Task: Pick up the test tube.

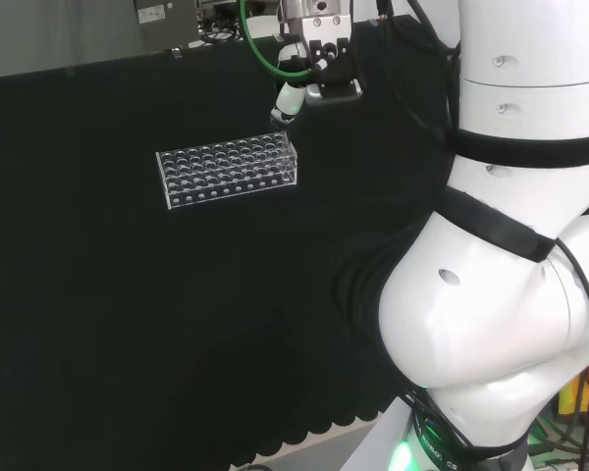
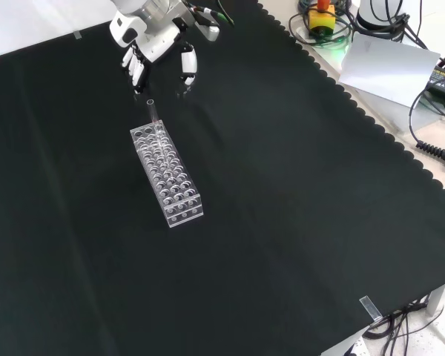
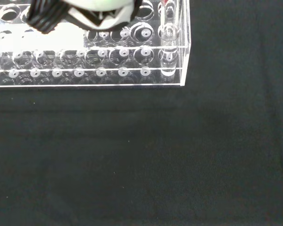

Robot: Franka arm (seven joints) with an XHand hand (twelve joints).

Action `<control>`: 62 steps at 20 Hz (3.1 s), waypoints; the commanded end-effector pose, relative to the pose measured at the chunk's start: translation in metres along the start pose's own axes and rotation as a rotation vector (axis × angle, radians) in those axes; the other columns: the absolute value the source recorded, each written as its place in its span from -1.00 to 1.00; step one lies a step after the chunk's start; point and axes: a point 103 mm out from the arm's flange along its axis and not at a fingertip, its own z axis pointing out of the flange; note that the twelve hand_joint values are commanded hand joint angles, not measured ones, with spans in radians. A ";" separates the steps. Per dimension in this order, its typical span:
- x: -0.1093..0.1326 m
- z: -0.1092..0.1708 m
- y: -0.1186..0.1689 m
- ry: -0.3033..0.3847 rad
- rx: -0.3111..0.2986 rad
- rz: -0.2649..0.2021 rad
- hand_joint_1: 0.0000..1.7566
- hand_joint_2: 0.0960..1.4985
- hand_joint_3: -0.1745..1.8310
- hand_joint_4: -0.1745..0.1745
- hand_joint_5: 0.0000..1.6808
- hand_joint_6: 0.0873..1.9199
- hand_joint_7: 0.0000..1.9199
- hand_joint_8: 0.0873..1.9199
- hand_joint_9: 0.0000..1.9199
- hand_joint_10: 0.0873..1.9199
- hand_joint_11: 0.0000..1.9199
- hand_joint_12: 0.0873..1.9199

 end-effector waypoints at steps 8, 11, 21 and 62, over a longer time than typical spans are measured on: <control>0.006 0.016 0.030 -0.112 0.001 -0.033 0.13 -0.25 -0.14 -0.49 -0.43 -0.35 -0.22 -0.14 -0.39 -0.19 -0.70 0.53; 0.006 0.018 0.035 -0.139 -0.003 -0.028 0.16 -0.28 -0.11 -0.47 -0.38 -0.30 -0.15 -0.14 -0.34 -0.21 -0.66 0.52; 0.004 0.021 0.047 -0.105 -0.025 -0.003 0.19 -0.32 -0.07 -0.37 -0.23 -0.23 0.00 -0.16 -0.20 -0.28 -0.59 0.47; 0.002 -0.028 0.027 0.247 -0.225 0.146 0.50 -0.26 -0.10 -1.00 0.50 -0.35 0.37 -0.35 0.60 -0.31 0.22 -0.10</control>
